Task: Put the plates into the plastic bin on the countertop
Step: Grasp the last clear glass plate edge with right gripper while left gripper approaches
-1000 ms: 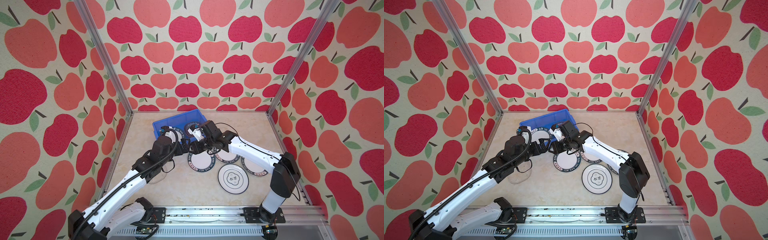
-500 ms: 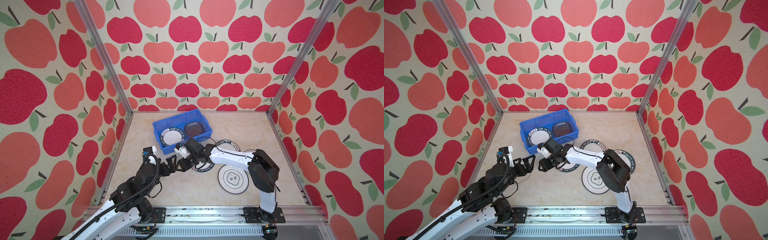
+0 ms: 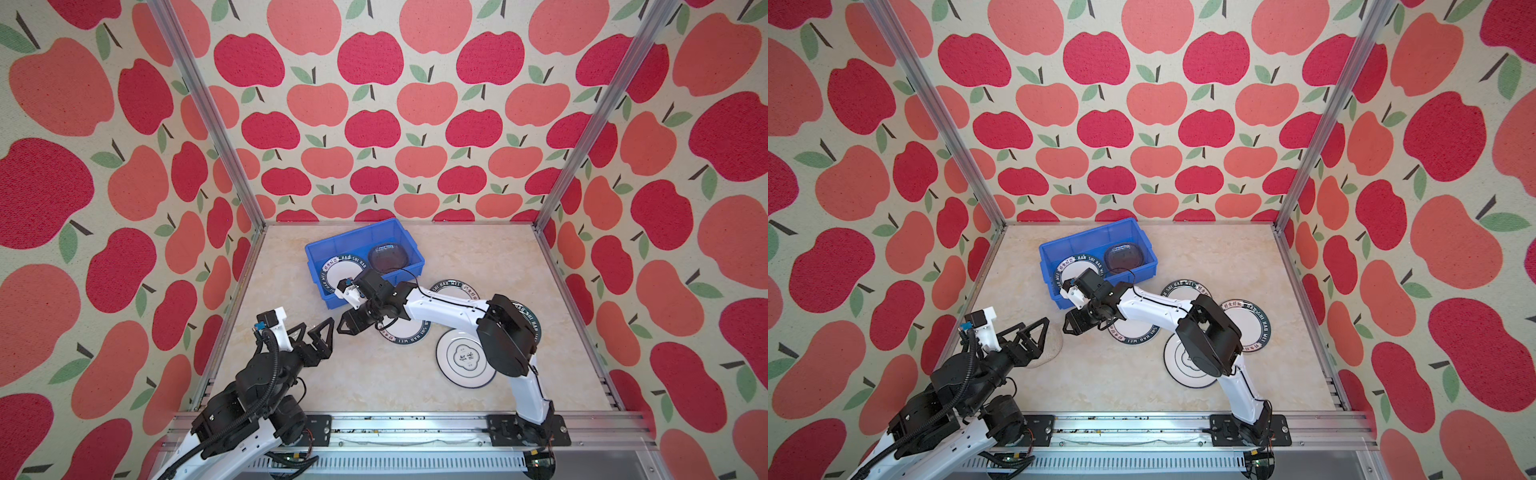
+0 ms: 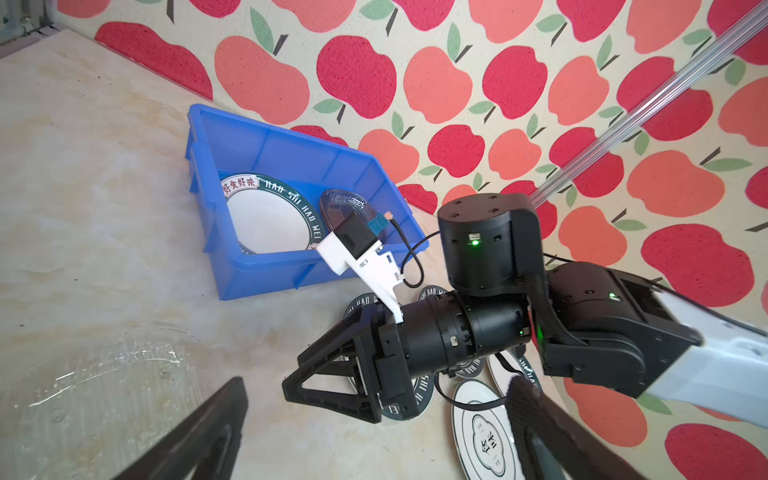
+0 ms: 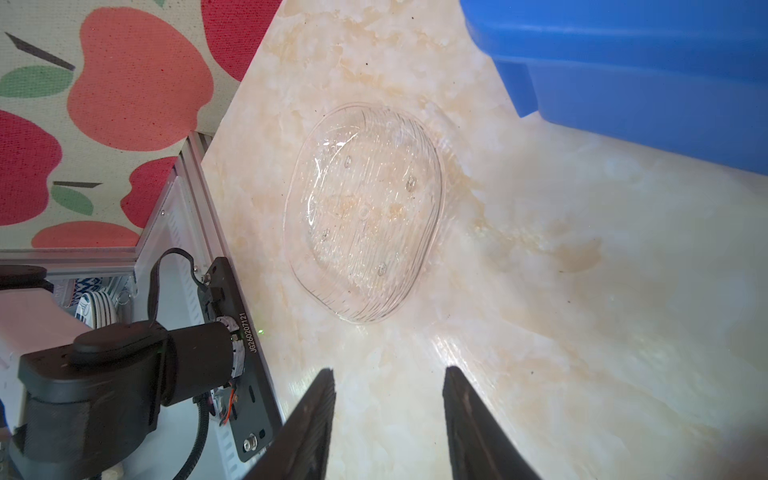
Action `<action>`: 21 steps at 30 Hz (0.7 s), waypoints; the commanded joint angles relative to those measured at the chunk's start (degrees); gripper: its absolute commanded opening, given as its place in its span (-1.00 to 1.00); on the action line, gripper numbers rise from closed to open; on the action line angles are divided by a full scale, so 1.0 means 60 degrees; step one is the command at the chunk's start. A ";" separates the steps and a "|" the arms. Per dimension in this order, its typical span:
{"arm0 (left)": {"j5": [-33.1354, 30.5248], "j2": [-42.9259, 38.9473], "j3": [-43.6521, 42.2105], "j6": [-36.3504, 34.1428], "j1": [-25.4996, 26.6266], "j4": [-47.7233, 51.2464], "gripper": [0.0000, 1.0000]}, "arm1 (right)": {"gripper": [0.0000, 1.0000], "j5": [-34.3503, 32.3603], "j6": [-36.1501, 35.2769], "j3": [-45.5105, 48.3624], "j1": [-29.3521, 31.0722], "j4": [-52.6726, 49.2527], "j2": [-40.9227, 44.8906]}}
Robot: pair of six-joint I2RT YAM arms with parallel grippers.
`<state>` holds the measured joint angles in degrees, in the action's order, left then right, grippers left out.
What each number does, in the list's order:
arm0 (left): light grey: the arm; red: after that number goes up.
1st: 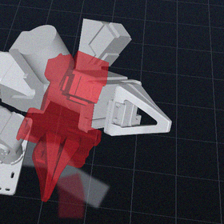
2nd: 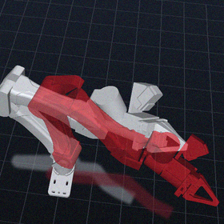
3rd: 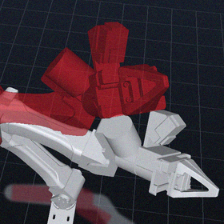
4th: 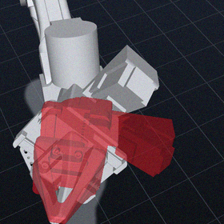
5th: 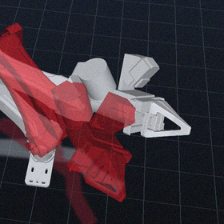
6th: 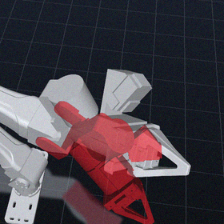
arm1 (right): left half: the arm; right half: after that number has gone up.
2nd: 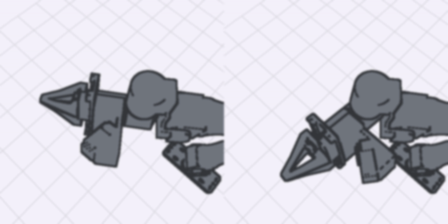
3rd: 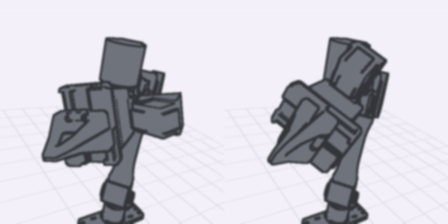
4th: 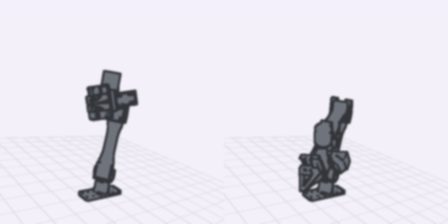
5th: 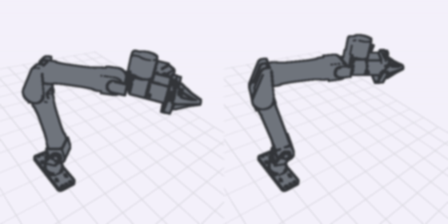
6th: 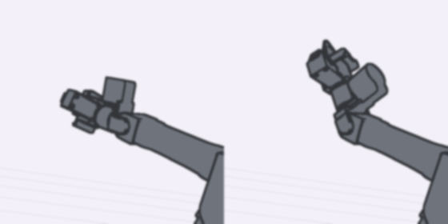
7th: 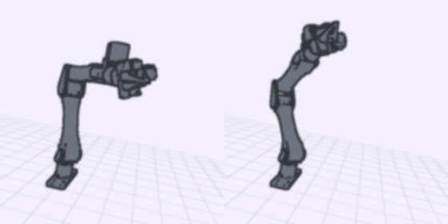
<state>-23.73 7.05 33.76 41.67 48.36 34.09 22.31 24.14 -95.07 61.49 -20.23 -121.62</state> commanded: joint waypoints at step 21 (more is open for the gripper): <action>0.0107 0.1050 -0.0009 -0.0807 -0.0554 -0.0273 0.98 | -0.22 0.0612 -0.0081 -0.3121 0.0468 -0.1873 -0.2900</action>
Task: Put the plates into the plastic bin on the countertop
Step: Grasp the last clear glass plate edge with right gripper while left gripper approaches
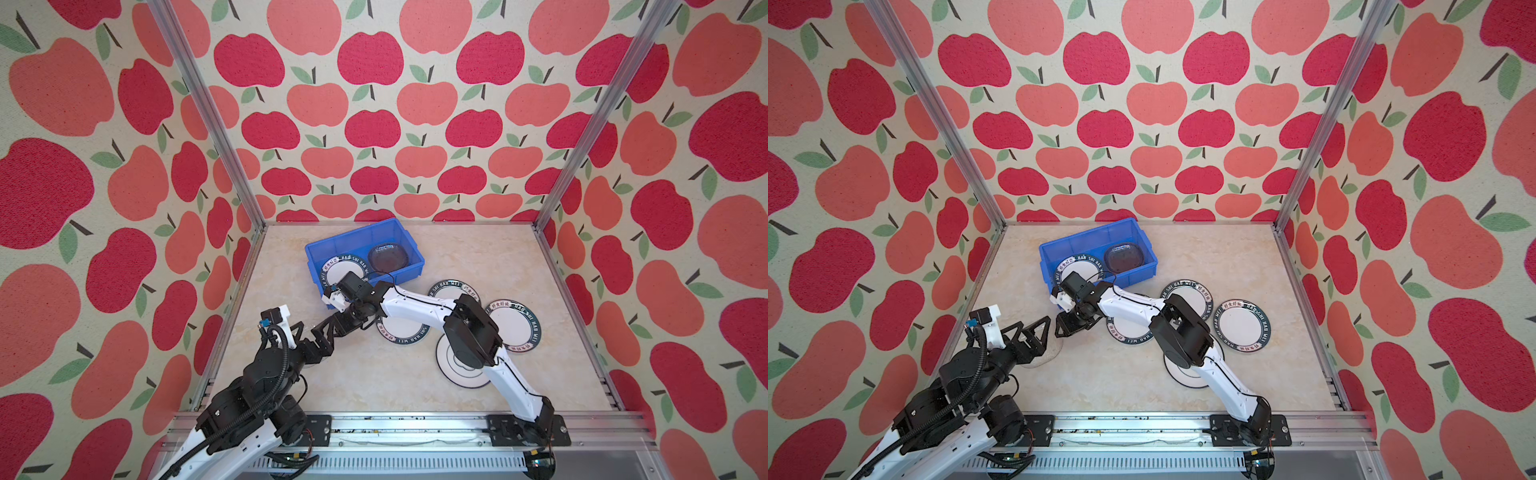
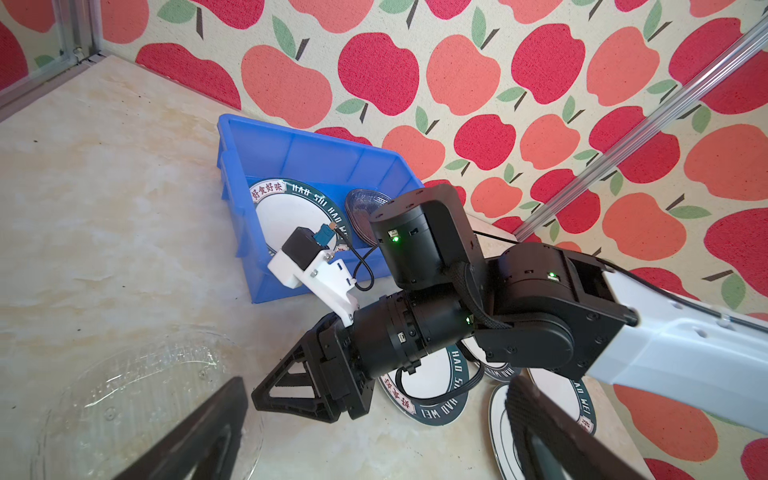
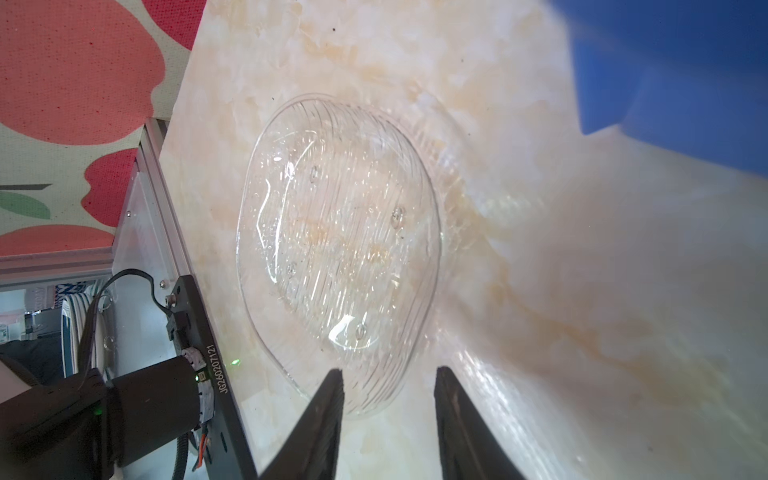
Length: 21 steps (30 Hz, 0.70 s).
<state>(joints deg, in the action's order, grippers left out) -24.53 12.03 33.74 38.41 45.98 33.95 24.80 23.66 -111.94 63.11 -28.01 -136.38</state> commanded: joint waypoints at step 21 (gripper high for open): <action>0.1987 0.0405 -0.0246 -0.0028 -0.1669 -0.0517 0.98 | -0.33 -0.0806 0.0008 -0.1685 0.0339 -0.1419 -0.1491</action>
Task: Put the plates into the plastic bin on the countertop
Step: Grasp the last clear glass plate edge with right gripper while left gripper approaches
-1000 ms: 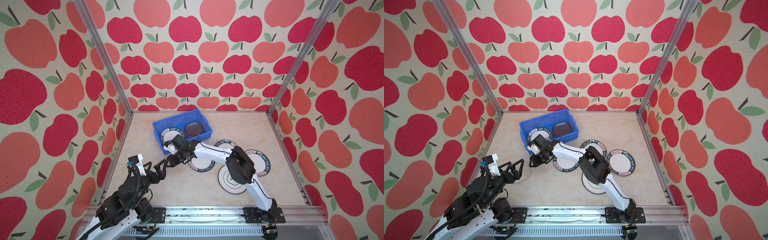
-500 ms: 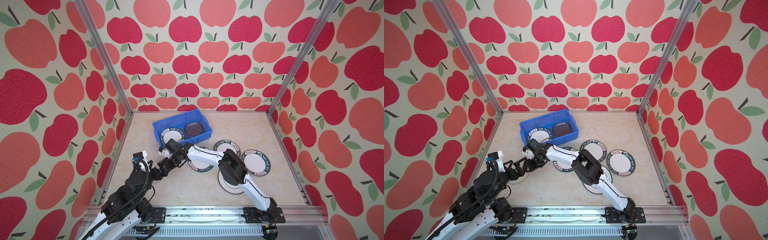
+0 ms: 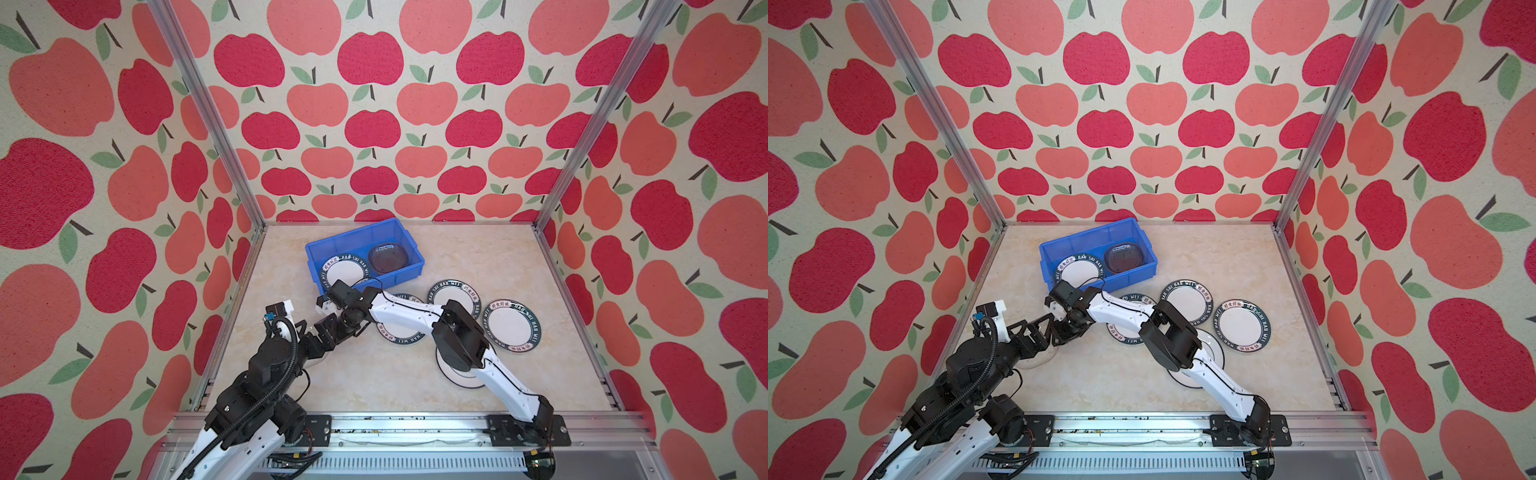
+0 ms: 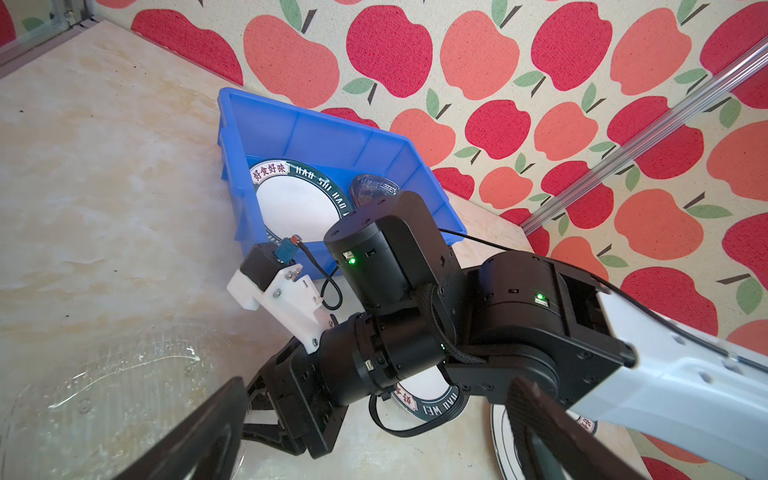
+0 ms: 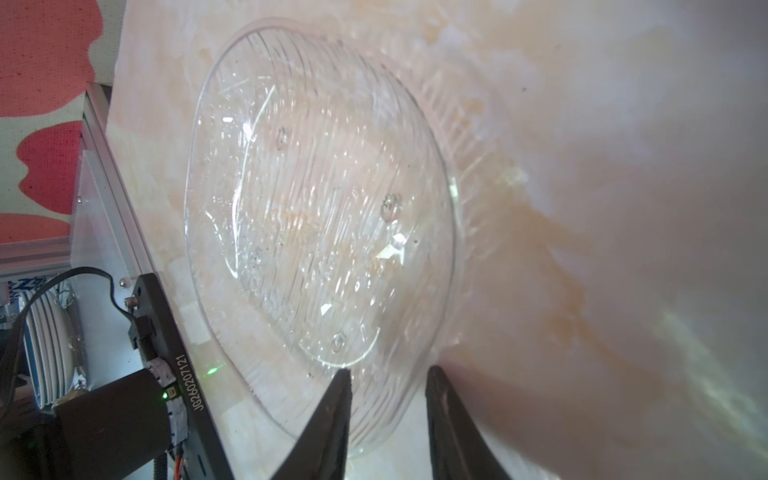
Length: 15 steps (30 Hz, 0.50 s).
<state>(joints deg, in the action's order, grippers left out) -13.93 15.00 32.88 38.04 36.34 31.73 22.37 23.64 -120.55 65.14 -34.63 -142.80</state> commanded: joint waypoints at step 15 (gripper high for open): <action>0.0041 -0.0298 0.0057 -0.0085 -0.0132 0.0323 0.98 | -0.98 -0.0546 0.0030 -0.0468 0.0054 -0.0183 -0.0363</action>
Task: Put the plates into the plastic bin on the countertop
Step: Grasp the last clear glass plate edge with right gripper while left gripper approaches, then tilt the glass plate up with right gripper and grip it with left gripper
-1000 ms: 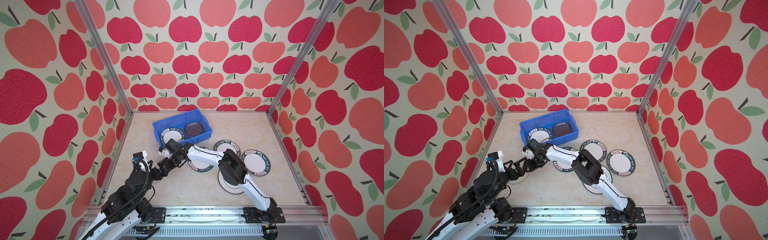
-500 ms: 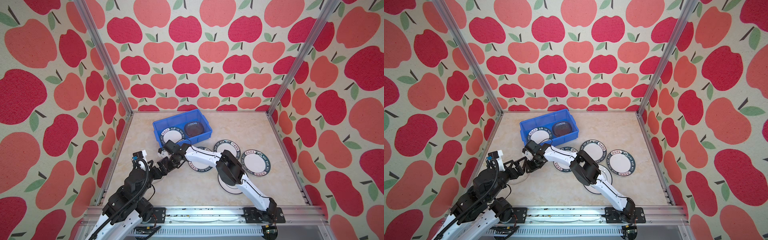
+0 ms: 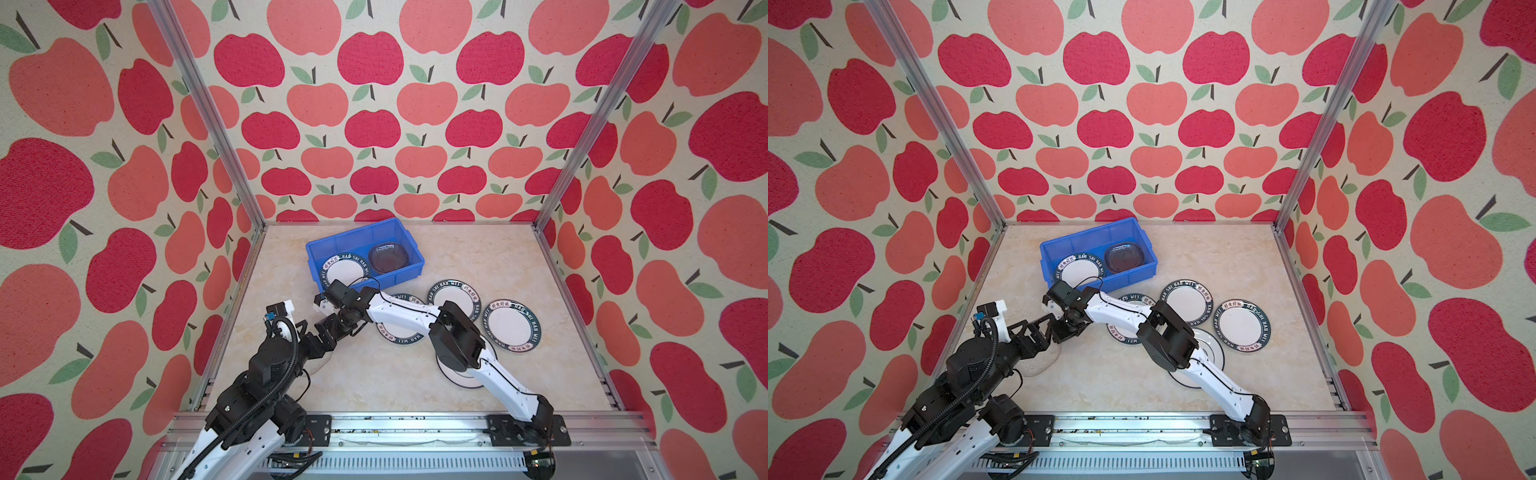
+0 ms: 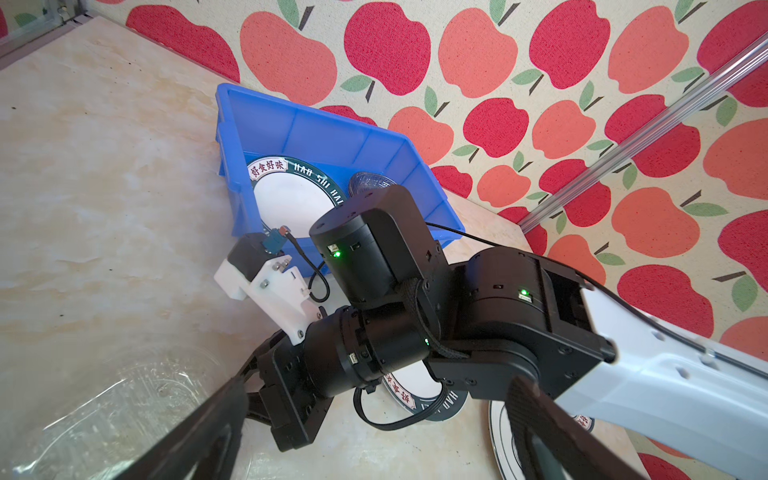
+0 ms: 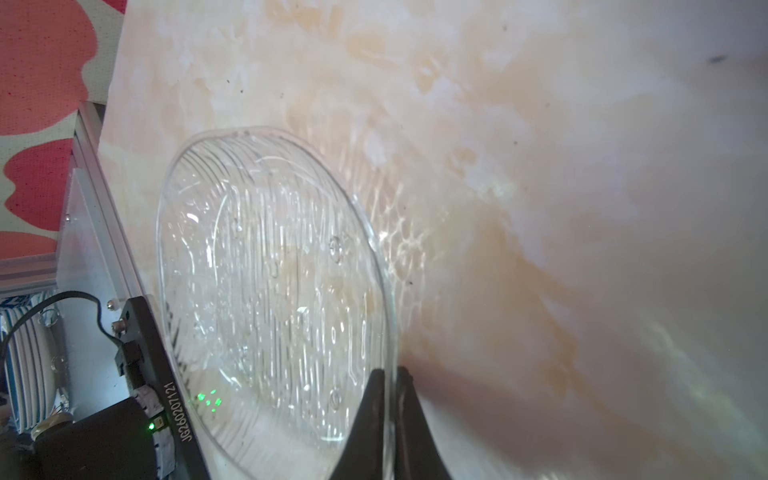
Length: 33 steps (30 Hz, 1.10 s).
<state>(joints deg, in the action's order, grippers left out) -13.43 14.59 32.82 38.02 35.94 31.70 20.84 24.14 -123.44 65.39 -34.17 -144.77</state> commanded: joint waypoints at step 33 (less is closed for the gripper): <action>0.7307 0.6428 0.2947 -0.0682 -0.5082 -0.3107 0.54 | -1.00 -0.0961 -0.0504 0.2403 -0.3520 -0.1597 0.4994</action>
<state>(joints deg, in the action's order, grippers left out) 21.85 51.18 49.52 32.69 6.85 17.54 14.85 22.68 -106.50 45.63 -41.39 -117.21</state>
